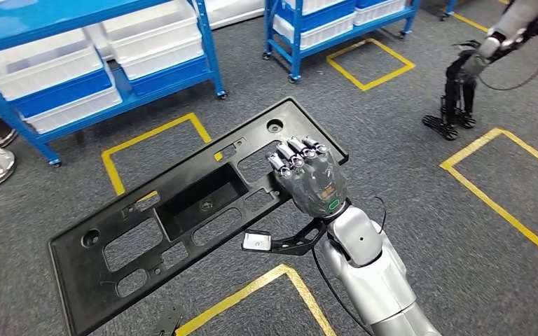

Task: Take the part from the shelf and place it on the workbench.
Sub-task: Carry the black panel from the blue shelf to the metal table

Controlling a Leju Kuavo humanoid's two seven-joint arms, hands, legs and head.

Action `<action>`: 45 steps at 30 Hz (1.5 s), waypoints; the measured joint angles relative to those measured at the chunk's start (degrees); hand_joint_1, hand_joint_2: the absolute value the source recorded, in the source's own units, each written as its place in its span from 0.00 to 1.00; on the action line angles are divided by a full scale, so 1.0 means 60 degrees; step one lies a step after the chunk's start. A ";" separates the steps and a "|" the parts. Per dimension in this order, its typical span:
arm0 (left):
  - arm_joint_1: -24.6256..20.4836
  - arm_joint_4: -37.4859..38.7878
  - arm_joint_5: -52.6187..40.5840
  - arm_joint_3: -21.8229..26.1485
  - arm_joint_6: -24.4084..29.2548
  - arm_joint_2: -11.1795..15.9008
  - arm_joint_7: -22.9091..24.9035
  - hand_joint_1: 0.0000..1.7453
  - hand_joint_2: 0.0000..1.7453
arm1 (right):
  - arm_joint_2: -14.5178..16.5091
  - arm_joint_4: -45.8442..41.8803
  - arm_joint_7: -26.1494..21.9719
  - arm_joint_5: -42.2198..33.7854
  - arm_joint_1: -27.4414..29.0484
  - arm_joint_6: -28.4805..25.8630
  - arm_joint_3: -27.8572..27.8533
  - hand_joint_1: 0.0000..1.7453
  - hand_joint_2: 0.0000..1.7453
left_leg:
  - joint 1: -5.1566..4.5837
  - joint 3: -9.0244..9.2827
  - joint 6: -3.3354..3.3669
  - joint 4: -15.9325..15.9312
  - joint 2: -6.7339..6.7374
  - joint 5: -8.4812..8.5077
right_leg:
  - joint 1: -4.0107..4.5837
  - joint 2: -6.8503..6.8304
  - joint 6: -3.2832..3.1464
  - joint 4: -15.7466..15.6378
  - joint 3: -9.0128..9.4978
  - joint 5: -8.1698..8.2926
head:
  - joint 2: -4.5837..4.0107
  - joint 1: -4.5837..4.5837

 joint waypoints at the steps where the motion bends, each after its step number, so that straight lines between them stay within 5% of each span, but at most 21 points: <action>1: -0.0004 0.0000 0.0000 0.0000 0.0000 0.0003 0.0000 0.00 1.00 | -0.0001 0.0000 0.0002 0.0002 0.0001 0.0000 0.0000 1.00 1.00 | -0.0012 0.0194 0.0060 -0.0433 -0.0058 0.0317 | 0.0011 0.0137 0.0002 0.0007 0.0004 0.0006 | 0.0000 0.0001; 3: -0.0021 0.0000 0.0000 0.0000 0.0000 0.0017 0.0000 0.00 1.00 | -0.0001 -0.0002 0.0008 0.0005 -0.0005 0.0000 -0.0001 1.00 1.00 | -0.0037 0.0798 0.0213 -0.1723 -0.0422 0.0958 | 0.0019 0.0379 0.0029 0.0020 0.0007 0.0023 | 0.0000 0.0002; 6: -0.0037 0.0000 -0.0001 0.0000 -0.0015 0.0045 -0.0008 0.00 1.00 | -0.0002 -0.0005 0.0014 0.0005 0.0002 0.0000 0.0000 1.00 1.00 | -0.0078 0.1217 0.0337 -0.2615 -0.0822 0.1154 | -0.0049 0.0696 0.0165 0.0008 -0.0075 0.0105 | 0.0000 -0.0002; 8: -0.0053 0.0000 -0.0001 0.0000 -0.0028 0.0042 -0.0019 0.00 1.00 | -0.0012 -0.0015 0.0011 0.0005 0.0020 -0.0002 -0.0007 1.00 1.00 | -0.0075 0.1281 0.0373 -0.2765 -0.0601 0.1233 | -0.0079 0.0746 0.0259 -0.0015 -0.0113 0.0143 | 0.0000 0.0000; 10: -0.0070 0.0000 0.0000 0.0002 -0.0030 0.0040 -0.0027 0.00 1.00 | -0.0028 -0.0027 0.0008 0.0005 0.0011 -0.0004 -0.0021 1.00 1.00 | -0.0042 0.1363 0.0440 -0.2968 -0.0340 0.1343 | -0.0049 0.0253 0.0317 0.0317 -0.0283 -0.0122 | 0.0000 0.0004; 13: -0.0043 0.0000 0.0011 0.0004 -0.0072 0.0044 -0.0036 0.00 1.00 | -0.0047 -0.0031 0.0009 0.0003 0.0020 -0.0004 -0.0041 1.00 1.00 | -0.0042 0.1367 0.0492 -0.3032 0.0066 0.1366 | -0.0097 -0.0370 0.0445 0.1909 -0.1038 -0.0962 | 0.0000 0.0004; 15: -0.0032 0.0000 0.0016 0.0004 -0.0114 0.0044 -0.0043 0.00 1.00 | -0.0070 -0.0029 0.0008 0.0004 0.0069 -0.0004 -0.0066 1.00 1.00 | -0.0021 0.1345 0.0459 -0.2996 0.0337 0.1333 | -0.0183 -0.0438 0.0562 0.2308 -0.1208 -0.0971 | 0.0000 0.0005; 18: -0.0041 0.0000 0.0016 0.0004 -0.0145 0.0044 -0.0058 0.00 1.00 | -0.0087 -0.0041 0.0004 0.0005 0.0091 -0.0004 -0.0105 1.00 1.00 | 0.0027 0.1311 0.0300 -0.2803 0.0694 0.1179 | -0.0248 -0.0821 0.0685 0.0886 -0.0389 -0.0264 | 0.0000 0.0006; 20: -0.0051 0.0000 0.0015 0.0004 -0.0151 0.0056 -0.0066 0.00 1.00 | -0.0091 -0.0077 0.0001 0.0004 0.0099 -0.0003 -0.0139 1.00 1.00 | -0.0001 0.1289 0.0153 -0.2625 0.0877 0.1038 | -0.0211 -0.1026 0.0594 0.0268 -0.0070 -0.0141 | 0.0000 -0.0001; 23: -0.0085 0.0000 0.0012 0.0004 -0.0153 0.0056 -0.0080 0.00 1.00 | -0.0104 -0.0128 0.0000 0.0002 0.0111 -0.0004 -0.0188 1.00 1.00 | 0.0019 0.1333 -0.0020 -0.2568 0.1075 0.0945 | -0.0173 -0.0784 0.0369 0.0238 -0.0108 -0.0176 | 0.0000 -0.0007; 25: -0.0117 0.0000 0.0001 0.0004 -0.0153 0.0047 -0.0086 0.00 1.00 | -0.0107 -0.0168 0.0000 0.0002 0.0100 -0.0004 -0.0198 1.00 1.00 | 0.0077 0.1266 -0.0109 -0.2299 0.0765 0.0690 | -0.0192 -0.0590 0.0258 0.0217 -0.0101 -0.0152 | 0.0000 -0.0008; 27: -0.0121 0.0000 -0.0005 0.0004 -0.0148 0.0045 -0.0086 0.00 1.00 | -0.0107 -0.0189 0.0000 0.0002 0.0087 -0.0003 -0.0199 1.00 1.00 | 0.0109 0.0843 -0.0138 -0.1299 0.0239 0.0117 | -0.0186 -0.0399 0.0183 0.0210 -0.0098 -0.0136 | 0.0000 -0.0008; 29: -0.0096 0.0000 -0.0012 0.0004 -0.0143 0.0045 -0.0082 0.00 1.00 | -0.0106 -0.0187 -0.0003 0.0002 0.0091 -0.0001 -0.0199 1.00 1.00 | 0.0106 0.0261 -0.0108 -0.0128 0.0040 -0.0305 | -0.0136 -0.0166 0.0140 0.0210 -0.0103 -0.0125 | 0.0000 -0.0007; 30: -0.0087 0.0000 -0.0015 0.0004 -0.0142 0.0045 -0.0081 0.00 1.00 | -0.0107 -0.0186 -0.0006 0.0002 0.0095 0.0000 -0.0199 1.00 1.00 | 0.0097 0.0111 -0.0069 0.0109 0.0016 -0.0277 | -0.0109 -0.0041 0.0130 0.0211 -0.0103 -0.0120 | 0.0000 -0.0006; 32: -0.0089 0.0000 -0.0015 0.0004 -0.0139 0.0046 -0.0080 0.00 1.00 | -0.0107 -0.0186 -0.0013 0.0002 0.0094 0.0000 -0.0199 1.00 1.00 | 0.0047 0.0311 0.0076 -0.0509 -0.0108 0.0292 | -0.0075 0.0224 0.0119 0.0211 -0.0096 -0.0105 | 0.0000 -0.0006; 34: -0.0095 0.0000 -0.0015 0.0004 -0.0129 0.0064 -0.0079 0.00 1.00 | -0.0107 -0.0185 -0.0014 0.0002 0.0089 0.0000 -0.0199 1.00 1.00 | -0.0016 0.0845 0.0260 -0.1782 -0.0577 0.0903 | -0.0091 0.0457 0.0137 0.0207 -0.0100 -0.0076 | 0.0000 -0.0005; 36: -0.0097 0.0000 -0.0016 0.0004 -0.0121 0.0089 -0.0074 0.00 1.00 | -0.0107 -0.0183 -0.0012 0.0002 0.0091 0.0000 -0.0199 1.00 1.00 | -0.0069 0.1150 0.0364 -0.2441 -0.0897 0.1063 | -0.0161 0.0668 0.0220 0.0189 -0.0144 -0.0020 | 0.0000 -0.0005; 38: -0.0116 0.0000 -0.0017 0.0004 -0.0120 0.0088 -0.0069 0.00 1.00 | -0.0108 -0.0184 -0.0011 0.0002 0.0095 -0.0002 -0.0199 1.00 1.00 | -0.0084 0.1235 0.0412 -0.2607 -0.0746 0.1101 | -0.0200 0.0863 0.0355 0.0111 -0.0183 0.0064 | 0.0000 -0.0006; 41: -0.0162 0.0000 -0.0017 0.0004 -0.0122 0.0064 -0.0073 0.00 1.00 | -0.0122 -0.0186 -0.0011 0.0001 0.0060 -0.0004 -0.0202 1.00 1.00 | -0.0018 0.1370 0.0482 -0.2986 -0.0351 0.1314 | -0.0129 0.0185 0.0444 0.0370 -0.0350 -0.0180 | 0.0000 0.0001; 43: -0.0149 0.0000 -0.0015 0.0004 -0.0129 0.0063 -0.0076 0.00 1.00 | -0.0127 -0.0180 -0.0007 -0.0001 0.0018 -0.0004 -0.0203 1.00 1.00 | -0.0027 0.1383 0.0512 -0.3052 -0.0092 0.1350 | -0.0129 -0.0337 0.0483 0.1272 -0.0767 -0.0745 | 0.0000 0.0005; 45: -0.0123 0.0000 -0.0013 0.0004 -0.0139 0.0061 -0.0077 0.00 1.00 | -0.0136 -0.0160 -0.0002 -0.0003 0.0014 -0.0002 -0.0203 1.00 1.00 | -0.0024 0.1359 0.0503 -0.3026 0.0189 0.1333 | -0.0174 -0.0440 0.0567 0.2160 -0.1156 -0.1080 | 0.0000 0.0006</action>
